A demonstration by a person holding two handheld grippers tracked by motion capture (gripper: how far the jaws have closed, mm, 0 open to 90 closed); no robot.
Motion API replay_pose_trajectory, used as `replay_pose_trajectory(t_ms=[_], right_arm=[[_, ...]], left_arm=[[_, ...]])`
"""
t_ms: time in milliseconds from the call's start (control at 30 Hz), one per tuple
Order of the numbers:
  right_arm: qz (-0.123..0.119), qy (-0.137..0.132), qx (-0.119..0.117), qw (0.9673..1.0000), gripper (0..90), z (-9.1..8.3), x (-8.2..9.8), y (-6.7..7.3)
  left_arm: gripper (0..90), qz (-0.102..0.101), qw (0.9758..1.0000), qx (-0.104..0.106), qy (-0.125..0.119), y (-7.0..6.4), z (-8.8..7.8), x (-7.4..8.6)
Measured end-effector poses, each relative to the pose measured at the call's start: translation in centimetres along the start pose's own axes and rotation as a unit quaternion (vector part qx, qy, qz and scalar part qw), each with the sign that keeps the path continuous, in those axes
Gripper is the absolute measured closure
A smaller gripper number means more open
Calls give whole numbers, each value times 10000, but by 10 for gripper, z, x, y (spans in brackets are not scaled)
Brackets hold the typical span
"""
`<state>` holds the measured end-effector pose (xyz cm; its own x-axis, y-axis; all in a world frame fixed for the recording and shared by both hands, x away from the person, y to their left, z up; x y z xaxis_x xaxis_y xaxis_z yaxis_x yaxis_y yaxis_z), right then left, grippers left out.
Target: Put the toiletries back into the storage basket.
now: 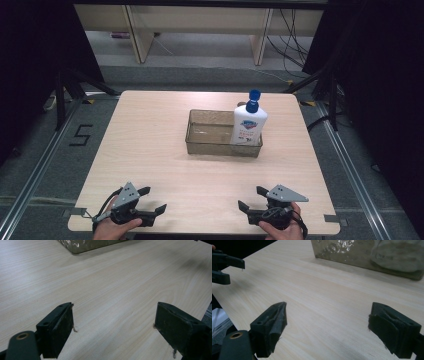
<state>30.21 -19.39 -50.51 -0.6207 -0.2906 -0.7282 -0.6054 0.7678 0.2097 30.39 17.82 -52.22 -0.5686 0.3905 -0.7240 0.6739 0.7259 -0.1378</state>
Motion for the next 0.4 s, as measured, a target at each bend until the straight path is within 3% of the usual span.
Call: replay_pose_trajectory(t_ms=[100,300,367,400], right_arm=[[-113,22,1,9999,154,-2,1,-1],[51,90,-92,9999,154,-2,3,3],[-160,58,51,9998,154,-2,3,-2],[-128,44,16,9999,154,-2,3,-1]], left_arm=[[149,0,10000,26,-27,0,0,0],[149,1,10000,29,-30,0,0,0],[149,-2,10000,-1,-7,0,0,0],[149,3,10000,33,-25,0,0,0]])
Point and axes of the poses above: each handheld gripper's, and its own axes: z roughly forward along the jaws, x roughly out of its underside, y roughly to its left, the point moved 4 cm from there along z, roughly forward along the jaws, and after that the axes turned 12 degrees about y, right-handed, at the moved point
